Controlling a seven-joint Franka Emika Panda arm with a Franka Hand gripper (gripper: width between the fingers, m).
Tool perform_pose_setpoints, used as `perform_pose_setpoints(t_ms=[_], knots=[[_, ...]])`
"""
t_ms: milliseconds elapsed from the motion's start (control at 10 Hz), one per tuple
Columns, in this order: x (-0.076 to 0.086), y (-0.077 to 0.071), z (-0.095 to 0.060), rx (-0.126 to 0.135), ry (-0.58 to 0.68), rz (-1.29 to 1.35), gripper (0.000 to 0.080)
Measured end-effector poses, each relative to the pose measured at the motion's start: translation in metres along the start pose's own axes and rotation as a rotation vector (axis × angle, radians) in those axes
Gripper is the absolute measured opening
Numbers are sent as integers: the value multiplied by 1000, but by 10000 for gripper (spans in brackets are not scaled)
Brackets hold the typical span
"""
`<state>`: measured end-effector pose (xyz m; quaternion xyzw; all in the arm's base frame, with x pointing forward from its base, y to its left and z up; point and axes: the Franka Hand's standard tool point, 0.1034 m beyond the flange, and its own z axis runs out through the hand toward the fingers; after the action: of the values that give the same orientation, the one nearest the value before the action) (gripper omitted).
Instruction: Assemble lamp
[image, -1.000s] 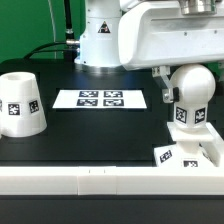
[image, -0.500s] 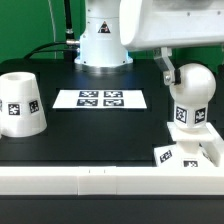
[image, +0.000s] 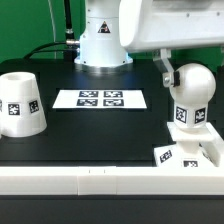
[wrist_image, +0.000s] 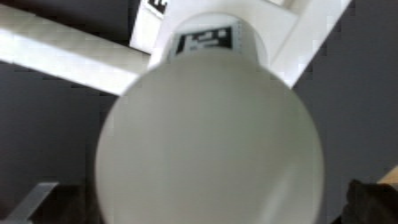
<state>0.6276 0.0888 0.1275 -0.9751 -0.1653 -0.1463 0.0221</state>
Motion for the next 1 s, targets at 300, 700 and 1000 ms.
perform_pose_setpoints(t_ms=[300,700,1000], knots=[[-6,-1,2,49,-177,5,699],[-1,1,4,69,-232,8,699],[-2,3,5,70,-233,-3,699]])
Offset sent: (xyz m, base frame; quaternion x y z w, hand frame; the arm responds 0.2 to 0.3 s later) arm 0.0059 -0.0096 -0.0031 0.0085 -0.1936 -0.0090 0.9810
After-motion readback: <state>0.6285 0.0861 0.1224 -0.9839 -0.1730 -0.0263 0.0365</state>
